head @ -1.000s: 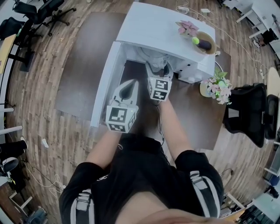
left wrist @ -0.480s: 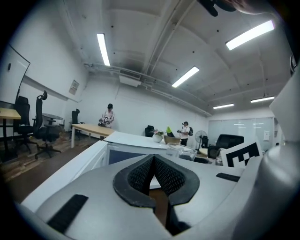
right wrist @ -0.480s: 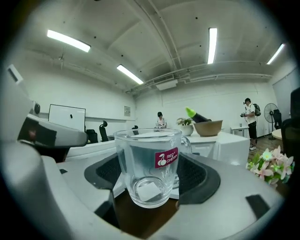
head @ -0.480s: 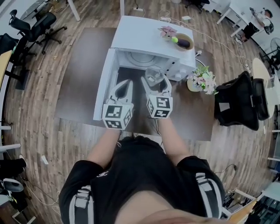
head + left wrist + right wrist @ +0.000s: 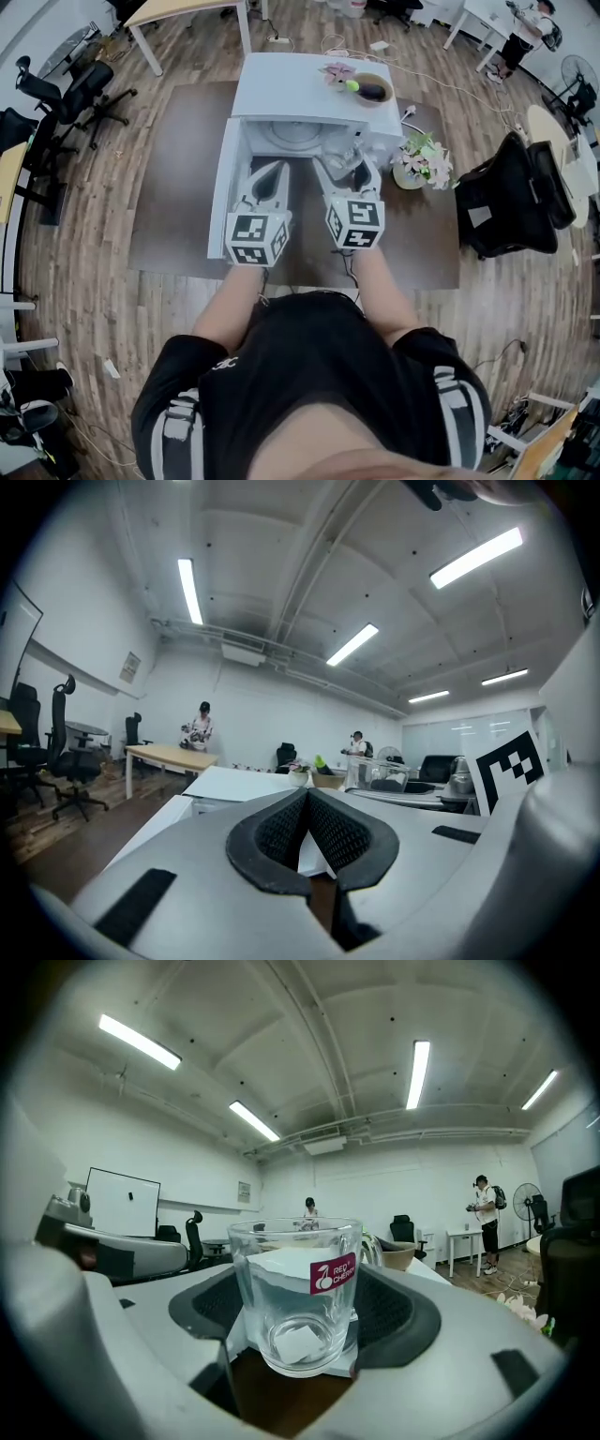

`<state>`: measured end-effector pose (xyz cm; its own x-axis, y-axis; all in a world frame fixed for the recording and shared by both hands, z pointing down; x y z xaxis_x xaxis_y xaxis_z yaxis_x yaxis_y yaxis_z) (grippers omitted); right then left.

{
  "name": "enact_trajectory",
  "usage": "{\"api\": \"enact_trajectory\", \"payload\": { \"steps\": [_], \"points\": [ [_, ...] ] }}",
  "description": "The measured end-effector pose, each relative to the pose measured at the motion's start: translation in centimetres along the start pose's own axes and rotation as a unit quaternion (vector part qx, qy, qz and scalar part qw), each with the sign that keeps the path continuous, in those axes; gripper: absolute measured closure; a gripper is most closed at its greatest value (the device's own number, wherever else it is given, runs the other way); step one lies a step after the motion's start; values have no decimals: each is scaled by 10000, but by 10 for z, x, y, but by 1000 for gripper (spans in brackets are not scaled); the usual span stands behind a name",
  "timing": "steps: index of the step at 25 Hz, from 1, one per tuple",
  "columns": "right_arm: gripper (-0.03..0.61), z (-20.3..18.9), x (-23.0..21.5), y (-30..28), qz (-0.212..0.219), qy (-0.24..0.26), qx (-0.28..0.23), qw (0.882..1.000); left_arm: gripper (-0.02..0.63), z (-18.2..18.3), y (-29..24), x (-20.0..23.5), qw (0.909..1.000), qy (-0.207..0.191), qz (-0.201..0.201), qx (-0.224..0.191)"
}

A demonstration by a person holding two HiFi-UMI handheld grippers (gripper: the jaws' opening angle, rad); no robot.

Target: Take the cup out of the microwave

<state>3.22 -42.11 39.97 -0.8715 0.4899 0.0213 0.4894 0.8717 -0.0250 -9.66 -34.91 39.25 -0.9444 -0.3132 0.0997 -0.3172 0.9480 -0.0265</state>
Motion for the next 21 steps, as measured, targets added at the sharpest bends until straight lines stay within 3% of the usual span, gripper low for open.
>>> {"api": "enact_trajectory", "payload": {
  "steps": [21],
  "points": [
    [216, -4, -9, -1, -35, -101, -64, 9999, 612, 6, -20, -5, 9997, -201, -148, 53]
  ]
}}
Point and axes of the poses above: the fingertips, and each gripper's own axes: y backward along the fingers, x to its left, z out of its top, the point moved 5 cm from there along y, backward along the fingers, and after that the axes turned 8 degrees about -z, right-handed, at the moved point
